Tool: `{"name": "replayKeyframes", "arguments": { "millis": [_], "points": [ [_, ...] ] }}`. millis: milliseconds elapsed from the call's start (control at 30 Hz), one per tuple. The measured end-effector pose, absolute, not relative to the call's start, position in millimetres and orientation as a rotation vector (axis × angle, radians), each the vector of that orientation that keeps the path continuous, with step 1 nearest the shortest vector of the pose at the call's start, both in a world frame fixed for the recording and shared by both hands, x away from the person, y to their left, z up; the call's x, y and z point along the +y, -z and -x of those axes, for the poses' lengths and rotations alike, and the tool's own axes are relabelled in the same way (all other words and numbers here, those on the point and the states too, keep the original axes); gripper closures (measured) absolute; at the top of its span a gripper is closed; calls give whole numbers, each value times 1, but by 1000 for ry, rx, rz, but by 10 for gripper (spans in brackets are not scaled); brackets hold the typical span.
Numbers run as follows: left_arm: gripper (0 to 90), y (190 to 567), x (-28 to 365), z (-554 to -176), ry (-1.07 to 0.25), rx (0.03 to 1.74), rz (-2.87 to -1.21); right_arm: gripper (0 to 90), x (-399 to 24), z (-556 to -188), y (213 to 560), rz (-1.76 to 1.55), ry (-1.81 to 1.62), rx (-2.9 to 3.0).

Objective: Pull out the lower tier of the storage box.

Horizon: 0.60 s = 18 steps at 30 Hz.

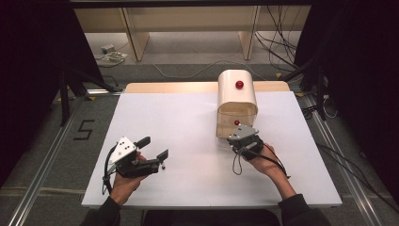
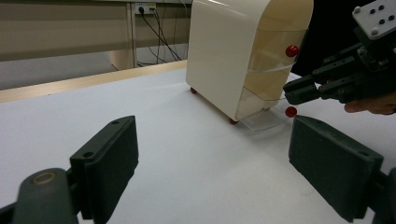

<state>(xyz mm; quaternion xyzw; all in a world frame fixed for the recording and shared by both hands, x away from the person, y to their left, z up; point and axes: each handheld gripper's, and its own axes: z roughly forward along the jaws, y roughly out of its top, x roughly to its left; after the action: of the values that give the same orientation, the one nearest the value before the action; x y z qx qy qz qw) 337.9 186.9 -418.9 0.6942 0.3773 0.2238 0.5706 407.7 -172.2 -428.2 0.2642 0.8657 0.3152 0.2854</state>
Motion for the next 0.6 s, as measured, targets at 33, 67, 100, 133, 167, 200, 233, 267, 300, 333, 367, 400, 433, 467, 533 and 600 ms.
{"name": "replayKeyframes", "arguments": {
  "millis": [33, 67, 100, 133, 167, 200, 233, 267, 300, 333, 367, 400, 433, 467, 533, 600],
  "points": [
    [158, 419, 187, -338, -526, 885, -1630, 790, -172, -407, 428, -704, -843, 2316],
    [158, 419, 187, -338, -526, 884, -1632, 790, -172, -407, 428, -703, -839, 2316],
    [158, 419, 187, -338, -526, 885, -1630, 790, -172, -407, 428, -702, -839, 2317],
    [158, 419, 187, -338, -526, 885, -1629, 790, -172, -407, 428, -701, -839, 2317],
    [158, 419, 187, -338, -526, 885, -1629, 789, -172, -407, 428, -702, -839, 2317],
    [157, 419, 187, -338, -525, 884, -1629, 790, -172, -406, 428, -703, -838, 2317],
    [158, 419, 187, -338, -526, 884, -1631, 790, -172, -406, 428, -701, -836, 2317],
    [158, 419, 187, -338, -526, 885, -1630, 790, -172, -406, 428, -700, -836, 2317],
    [158, 419, 187, -338, -525, 885, -1629, 790, -172, -406, 428, -698, -836, 2317],
    [158, 419, 187, -338, -525, 884, -1630, 790, -172, -406, 428, -697, -836, 2316],
    [157, 419, 187, -338, -526, 884, -1630, 790, -172, -406, 429, -696, -836, 2317],
    [158, 419, 187, -338, -526, 884, -1630, 789, -172, -405, 429, -696, -837, 2316],
    [158, 419, 187, -338, -526, 885, -1629, 790, -172, -405, 429, -695, -837, 2317],
    [158, 419, 187, -338, -526, 885, -1629, 790, -172, -405, 429, -694, -836, 2317],
    [158, 419, 187, -338, -526, 884, -1629, 790, -172, -405, 429, -693, -835, 2317],
    [157, 419, 187, -338, -525, 884, -1629, 790, -172, -404, 429, -692, -836, 2320]
  ]
}}
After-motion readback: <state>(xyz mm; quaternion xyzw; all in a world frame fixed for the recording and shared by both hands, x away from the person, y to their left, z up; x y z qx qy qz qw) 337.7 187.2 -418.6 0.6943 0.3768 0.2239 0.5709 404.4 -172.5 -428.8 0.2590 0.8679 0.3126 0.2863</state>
